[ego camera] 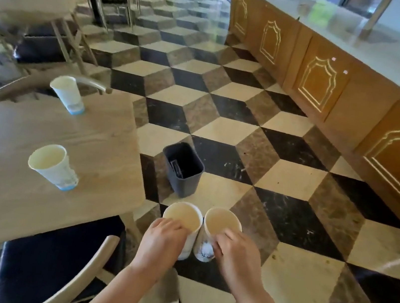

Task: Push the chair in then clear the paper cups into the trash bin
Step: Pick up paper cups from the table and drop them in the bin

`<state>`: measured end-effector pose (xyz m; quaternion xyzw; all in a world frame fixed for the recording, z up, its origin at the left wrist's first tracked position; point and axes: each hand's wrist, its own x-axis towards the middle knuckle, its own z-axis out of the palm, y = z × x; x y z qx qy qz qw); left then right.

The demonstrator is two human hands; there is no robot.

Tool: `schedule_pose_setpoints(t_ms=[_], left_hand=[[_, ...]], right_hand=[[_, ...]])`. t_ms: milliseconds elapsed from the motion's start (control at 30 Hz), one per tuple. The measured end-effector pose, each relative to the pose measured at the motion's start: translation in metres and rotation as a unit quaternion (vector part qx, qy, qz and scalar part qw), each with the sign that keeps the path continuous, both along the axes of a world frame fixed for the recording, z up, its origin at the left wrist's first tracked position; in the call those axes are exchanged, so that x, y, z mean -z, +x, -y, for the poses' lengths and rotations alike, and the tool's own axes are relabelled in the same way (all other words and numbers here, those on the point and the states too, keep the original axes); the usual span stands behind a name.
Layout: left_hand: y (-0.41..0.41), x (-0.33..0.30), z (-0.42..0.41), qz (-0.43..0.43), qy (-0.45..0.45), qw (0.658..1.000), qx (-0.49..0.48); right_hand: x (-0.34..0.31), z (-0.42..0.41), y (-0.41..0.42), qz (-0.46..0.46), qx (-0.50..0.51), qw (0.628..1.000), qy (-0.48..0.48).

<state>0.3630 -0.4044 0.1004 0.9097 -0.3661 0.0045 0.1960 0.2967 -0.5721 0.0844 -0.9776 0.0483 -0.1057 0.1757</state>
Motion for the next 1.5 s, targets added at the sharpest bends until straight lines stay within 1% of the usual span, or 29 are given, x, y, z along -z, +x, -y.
schedule_pose_setpoints(t_ms=[167, 267, 367, 433, 667, 800, 967, 1067, 1167, 1233, 1333, 1500], left_hand=[[0.088, 0.012, 0.026, -0.001, 0.015, 0.999, -0.039], [0.149, 0.013, 0.04, -0.032, 0.017, 0.998, -0.048], [0.212, 0.019, 0.05, -0.027, 0.015, 0.998, -0.054], [0.248, 0.025, 0.058, -0.031, 0.024, 0.997, -0.066], [0.35, 0.067, 0.086, -0.061, 0.088, 0.992, -0.071], [0.403, 0.099, 0.103, -0.091, 0.119, 0.985, -0.086], [0.472, 0.151, 0.131, -0.147, 0.123, 0.974, -0.123], [0.505, 0.202, 0.143, -0.161, 0.11, 0.97, -0.148], [0.534, 0.266, 0.15, -0.167, 0.094, 0.971, -0.147], [0.555, 0.311, 0.153, -0.173, 0.125, 0.968, -0.135], [0.576, 0.364, 0.157, -0.188, 0.152, 0.963, -0.123], [0.59, 0.423, 0.17, -0.185, 0.174, 0.959, -0.123]], right_hand=[[0.008, 0.029, 0.091, -0.008, -0.016, 1.0, -0.011], [0.004, 0.045, 0.154, -0.017, -0.028, 0.999, -0.026], [0.002, 0.056, 0.216, -0.011, -0.047, 0.998, -0.04], [0.007, 0.063, 0.253, -0.025, -0.054, 0.997, -0.041], [0.056, 0.086, 0.362, -0.068, -0.074, 0.995, -0.022], [0.091, 0.105, 0.426, -0.076, -0.089, 0.993, 0.002], [0.151, 0.126, 0.502, -0.106, -0.113, 0.988, 0.003], [0.2, 0.132, 0.536, -0.119, -0.134, 0.984, -0.001], [0.261, 0.137, 0.561, -0.125, -0.129, 0.984, 0.024], [0.306, 0.141, 0.577, -0.117, -0.125, 0.985, 0.032], [0.362, 0.146, 0.594, -0.137, -0.133, 0.981, 0.025], [0.42, 0.146, 0.607, -0.178, -0.144, 0.973, 0.013]])
